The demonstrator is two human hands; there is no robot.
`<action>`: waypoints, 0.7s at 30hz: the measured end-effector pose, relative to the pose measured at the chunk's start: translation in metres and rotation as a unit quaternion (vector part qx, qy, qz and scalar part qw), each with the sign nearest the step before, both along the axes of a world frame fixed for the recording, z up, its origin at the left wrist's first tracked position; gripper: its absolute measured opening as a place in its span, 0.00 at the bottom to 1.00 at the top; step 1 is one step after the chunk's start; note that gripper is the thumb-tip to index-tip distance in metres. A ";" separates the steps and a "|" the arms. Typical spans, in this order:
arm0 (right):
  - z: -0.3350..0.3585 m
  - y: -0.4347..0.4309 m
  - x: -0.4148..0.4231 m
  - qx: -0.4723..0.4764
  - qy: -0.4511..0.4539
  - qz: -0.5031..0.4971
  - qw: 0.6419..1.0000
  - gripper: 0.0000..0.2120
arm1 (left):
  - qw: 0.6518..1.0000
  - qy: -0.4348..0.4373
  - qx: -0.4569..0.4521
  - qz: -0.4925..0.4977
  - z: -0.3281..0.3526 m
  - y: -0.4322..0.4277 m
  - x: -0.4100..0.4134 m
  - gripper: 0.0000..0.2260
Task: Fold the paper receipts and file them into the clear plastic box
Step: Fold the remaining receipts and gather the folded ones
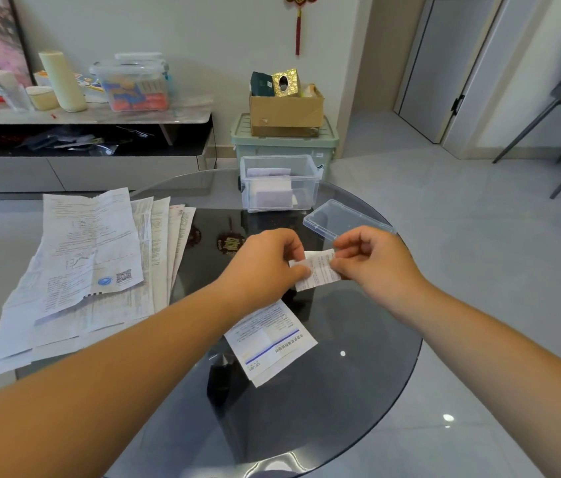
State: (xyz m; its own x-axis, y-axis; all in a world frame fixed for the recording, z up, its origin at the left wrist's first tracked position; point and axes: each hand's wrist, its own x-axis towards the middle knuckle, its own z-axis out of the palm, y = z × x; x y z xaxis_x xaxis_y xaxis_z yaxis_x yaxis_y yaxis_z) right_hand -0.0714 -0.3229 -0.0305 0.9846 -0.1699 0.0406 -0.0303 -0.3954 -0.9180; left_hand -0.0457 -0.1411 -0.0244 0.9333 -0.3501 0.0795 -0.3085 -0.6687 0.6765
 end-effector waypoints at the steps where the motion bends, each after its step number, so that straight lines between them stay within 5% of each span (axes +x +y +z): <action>1: -0.003 -0.001 0.003 -0.030 -0.005 -0.006 1.000 0.10 | 1.000 -0.007 0.005 0.002 -0.002 -0.002 0.002 0.08; 13: -0.031 -0.007 0.020 -0.163 0.008 -0.033 0.986 0.07 | 0.988 -0.097 0.123 0.010 -0.019 0.008 0.005 0.11; 21: -0.028 -0.008 0.016 -0.163 -0.015 -0.036 0.986 0.06 | 0.974 -0.110 0.197 0.019 -0.013 0.031 -0.019 0.14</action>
State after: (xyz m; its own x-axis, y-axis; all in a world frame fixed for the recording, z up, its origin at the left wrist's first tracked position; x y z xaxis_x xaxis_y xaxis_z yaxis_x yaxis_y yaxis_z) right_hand -0.0550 -0.3313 -0.0587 0.9679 -0.2125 0.1345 -0.0434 -0.6679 -0.7430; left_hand -0.0649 -0.1099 -0.0375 0.9221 -0.3585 0.1455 -0.3861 -0.8772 0.2855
